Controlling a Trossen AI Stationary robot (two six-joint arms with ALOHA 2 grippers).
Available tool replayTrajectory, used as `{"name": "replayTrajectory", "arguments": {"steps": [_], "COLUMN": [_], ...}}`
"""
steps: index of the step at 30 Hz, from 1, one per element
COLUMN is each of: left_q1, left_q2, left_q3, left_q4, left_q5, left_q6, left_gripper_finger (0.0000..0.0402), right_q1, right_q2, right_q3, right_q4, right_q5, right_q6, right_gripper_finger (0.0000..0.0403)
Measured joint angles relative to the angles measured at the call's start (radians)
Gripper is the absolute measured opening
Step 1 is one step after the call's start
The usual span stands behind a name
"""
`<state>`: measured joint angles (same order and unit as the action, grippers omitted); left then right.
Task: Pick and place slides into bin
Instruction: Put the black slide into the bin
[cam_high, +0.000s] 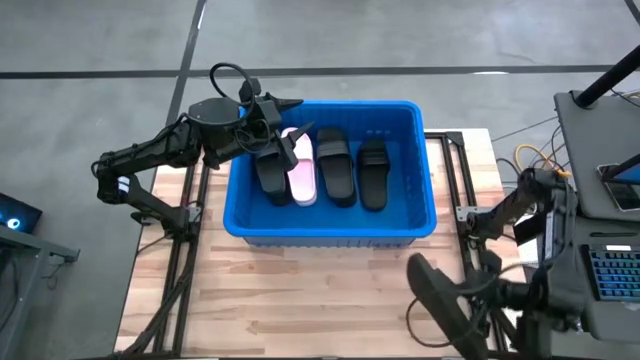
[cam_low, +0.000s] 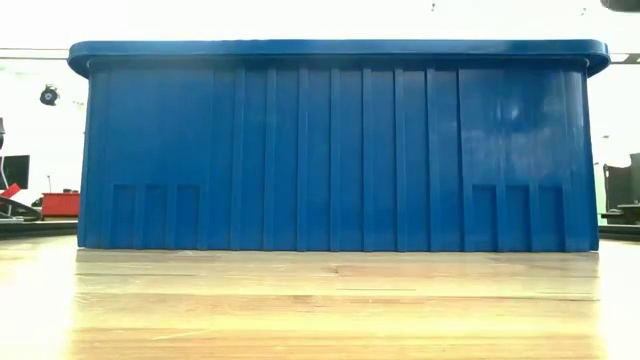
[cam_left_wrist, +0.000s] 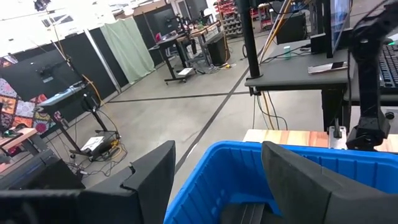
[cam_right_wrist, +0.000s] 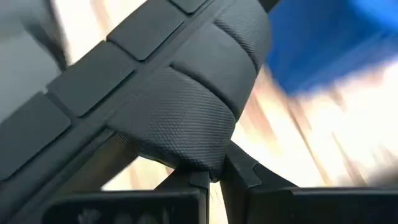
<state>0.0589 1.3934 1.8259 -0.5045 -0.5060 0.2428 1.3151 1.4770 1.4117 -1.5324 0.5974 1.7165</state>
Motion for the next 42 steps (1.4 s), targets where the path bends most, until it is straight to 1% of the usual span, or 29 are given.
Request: {"name": "replayTrajectory", "arguments": {"steps": [3,5,7,9,13,16,20,22,25,29,32,35,39,42], "left_q1": [0.000,0.000,0.000,0.000,0.000,0.000,0.000,0.000,0.000,0.000,0.000,0.000,0.000,0.000], "left_q2": [0.000,0.000,0.000,-0.001,-0.014,-0.027,-0.054,-0.069,-0.095,-0.124,-0.146,-0.171,-0.203,-0.218], "left_q3": [0.000,0.000,0.000,0.000,-0.001,-0.001,0.003,0.003,0.003,0.003,0.003,0.003,0.003,0.003], "left_q4": [0.000,0.000,0.000,0.000,-0.007,-0.015,-0.056,-0.072,-0.088,-0.092,-0.123,-0.159,-0.188,-0.187], "left_q5": [0.000,0.000,0.000,0.000,-0.001,-0.019,-0.056,-0.079,-0.082,-0.083,-0.084,-0.085,-0.085,-0.085], "left_q6": [0.000,0.000,0.000,0.000,0.000,0.006,0.053,0.057,0.059,0.061,0.061,0.062,0.060,0.052], "left_gripper_finger": [0.0223,0.0223,0.0223,0.0223,0.0223,0.0223,0.0223,0.0223,0.0223,0.0223,0.0223,0.0223,0.0223,0.0223], "right_q1": [-0.021,-0.053,-0.101,-0.172,-0.364,-0.540,-0.797,-0.936,-1.141,-1.370,-1.486,-1.570,-1.640,-1.664], "right_q2": [-0.066,-0.111,-0.150,-0.187,-0.235,-0.256,-0.254,-0.234,-0.185,-0.085,0.008,0.100,0.219,0.287], "right_q3": [0.032,0.055,0.078,0.099,0.156,0.215,0.308,0.353,0.402,0.452,0.491,0.530,0.555,0.548], "right_q4": [-0.010,-0.033,-0.040,-0.040,-0.039,-0.039,-0.037,-0.037,-0.038,-0.040,-0.039,-0.038,-0.037,-0.036], "right_q5": [0.197,0.293,0.340,0.345,0.325,0.262,0.166,0.113,0.014,-0.088,-0.104,-0.101,-0.094,-0.056], "right_q6": [0.013,0.013,-0.033,-0.126,-0.334,-0.493,-0.713,-0.823,-0.978,-1.152,-1.277,-1.384,-1.506,-1.556], "right_gripper_finger": [0.0009,0.0009,0.0009,0.0009,0.0009,0.0009,0.0009,0.0009,0.0009,0.0009,0.0009,0.0009,0.0009,0.0009]}}
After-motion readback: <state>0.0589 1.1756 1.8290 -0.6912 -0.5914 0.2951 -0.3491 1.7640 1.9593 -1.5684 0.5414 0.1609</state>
